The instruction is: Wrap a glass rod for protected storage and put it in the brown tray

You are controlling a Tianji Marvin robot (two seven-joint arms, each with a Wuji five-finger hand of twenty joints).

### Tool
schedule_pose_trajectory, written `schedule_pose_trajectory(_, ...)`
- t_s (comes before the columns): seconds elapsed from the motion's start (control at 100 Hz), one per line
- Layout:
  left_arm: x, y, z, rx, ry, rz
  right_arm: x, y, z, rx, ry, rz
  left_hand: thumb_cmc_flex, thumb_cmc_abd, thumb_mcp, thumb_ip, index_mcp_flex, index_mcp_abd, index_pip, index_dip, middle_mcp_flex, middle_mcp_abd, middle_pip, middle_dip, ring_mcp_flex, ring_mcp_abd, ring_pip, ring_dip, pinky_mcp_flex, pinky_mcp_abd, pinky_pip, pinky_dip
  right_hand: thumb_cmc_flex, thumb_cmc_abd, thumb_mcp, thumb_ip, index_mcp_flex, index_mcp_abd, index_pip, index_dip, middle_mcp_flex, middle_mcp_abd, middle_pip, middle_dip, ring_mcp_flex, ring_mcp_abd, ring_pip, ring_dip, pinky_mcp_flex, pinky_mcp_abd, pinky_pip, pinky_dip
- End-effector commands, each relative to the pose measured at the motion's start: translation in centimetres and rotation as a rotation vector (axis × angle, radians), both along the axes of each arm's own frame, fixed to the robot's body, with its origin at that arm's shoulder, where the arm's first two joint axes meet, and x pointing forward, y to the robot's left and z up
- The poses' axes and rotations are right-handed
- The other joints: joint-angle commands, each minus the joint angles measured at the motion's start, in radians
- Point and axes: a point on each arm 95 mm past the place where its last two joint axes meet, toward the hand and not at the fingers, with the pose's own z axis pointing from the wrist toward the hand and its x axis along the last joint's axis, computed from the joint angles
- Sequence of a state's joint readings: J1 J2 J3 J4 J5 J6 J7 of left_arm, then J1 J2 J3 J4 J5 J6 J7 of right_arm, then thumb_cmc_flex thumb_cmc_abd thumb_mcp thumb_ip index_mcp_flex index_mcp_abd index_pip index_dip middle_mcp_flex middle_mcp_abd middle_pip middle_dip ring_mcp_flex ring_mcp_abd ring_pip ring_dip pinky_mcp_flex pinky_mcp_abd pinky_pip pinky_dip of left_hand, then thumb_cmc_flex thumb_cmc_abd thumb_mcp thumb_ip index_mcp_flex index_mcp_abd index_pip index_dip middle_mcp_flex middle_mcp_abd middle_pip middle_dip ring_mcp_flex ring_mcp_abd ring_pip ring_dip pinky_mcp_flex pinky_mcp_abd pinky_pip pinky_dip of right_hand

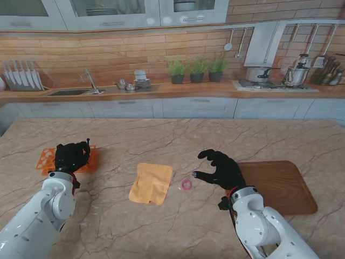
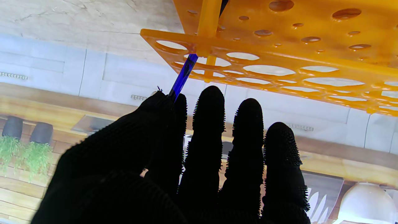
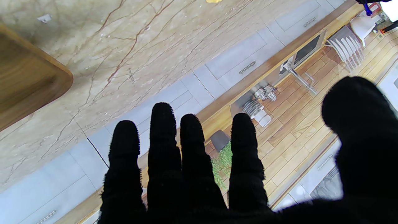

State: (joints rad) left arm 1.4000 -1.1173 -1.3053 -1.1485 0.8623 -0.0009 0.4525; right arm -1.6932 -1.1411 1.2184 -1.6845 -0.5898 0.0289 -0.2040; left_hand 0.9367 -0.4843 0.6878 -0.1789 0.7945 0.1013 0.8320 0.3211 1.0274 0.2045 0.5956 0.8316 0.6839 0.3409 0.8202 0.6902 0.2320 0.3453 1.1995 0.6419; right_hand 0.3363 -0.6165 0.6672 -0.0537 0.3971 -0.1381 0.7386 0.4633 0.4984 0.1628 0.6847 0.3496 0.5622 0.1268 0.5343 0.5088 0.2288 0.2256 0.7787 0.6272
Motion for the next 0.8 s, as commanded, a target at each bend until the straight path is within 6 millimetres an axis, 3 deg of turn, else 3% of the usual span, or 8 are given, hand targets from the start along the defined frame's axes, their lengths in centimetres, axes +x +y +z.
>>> schedule_pose_trajectory(0.0, 0.0, -0.3, 0.1, 0.001, -0.004, -0.008, -0.1, 0.3, 0.0, 0.009, 0.001, 0.0, 0.045, 0.001, 0.065, -0.027, 0.043, -0.008, 0.102, 0.017, 0.025, 0.031, 0.037, -0.018, 0.016, 0.03, 0.024, 0.017, 0.002, 0.028, 0.042, 0.02, -0.008, 0.008, -0.018, 0.009, 0.013, -0.019, -0.01, 0.007, 0.016, -0.011, -0.006, 0.004, 0.007, -0.012, 0.002, 0.01, -0.012, -0.001, -0.008, 0.027)
schedule_pose_trajectory(0.09, -0.2, -0.3, 0.4, 0.012, 0.03, -0.033, -0.1, 0.2, 0.0, 0.009, 0.0, -0.001, 0.051, 0.009, 0.067, -0.033, 0.029, 0.003, 0.099, 0.03, 0.017, 0.027, 0.04, -0.016, 0.009, 0.04, 0.037, 0.028, 0.004, 0.023, 0.063, 0.033, -0.009, 0.01, -0.017, 0.009, 0.013, -0.018, -0.011, 0.007, 0.018, -0.01, -0.006, 0.004, 0.008, -0.013, 0.002, 0.01, -0.012, -0.001, -0.008, 0.027)
schedule_pose_trajectory(0.31, -0.4, -0.8, 1.3, 0.014, 0.006, -0.073, -0.2, 0.2, 0.0, 0.011, -0.002, -0.008, 0.031, -0.027, 0.097, -0.009, 0.034, 0.019, 0.107, 0.03, 0.033, 0.039, 0.051, -0.019, 0.029, 0.052, 0.051, 0.035, 0.021, 0.036, 0.084, 0.047, -0.014, 0.026, -0.015, 0.01, 0.015, -0.02, -0.011, 0.007, 0.017, -0.008, -0.007, 0.004, 0.003, -0.012, 0.0, 0.009, -0.015, -0.002, -0.009, 0.028)
schedule_pose_trajectory(0.79, -1.2, -1.4, 4.4, 0.078, 0.005, -0.165, -0.5, 0.1, 0.0, 0.013, -0.003, -0.009, 0.036, -0.014, 0.081, -0.015, 0.026, 0.025, 0.107, 0.038, 0.028, 0.042, 0.06, -0.019, 0.039, 0.049, 0.055, 0.035, 0.033, 0.041, 0.085, 0.05, -0.016, 0.031, -0.014, 0.009, 0.015, -0.02, -0.015, 0.006, 0.017, -0.009, -0.008, 0.004, -0.003, -0.014, -0.002, 0.009, -0.018, -0.002, -0.011, 0.03)
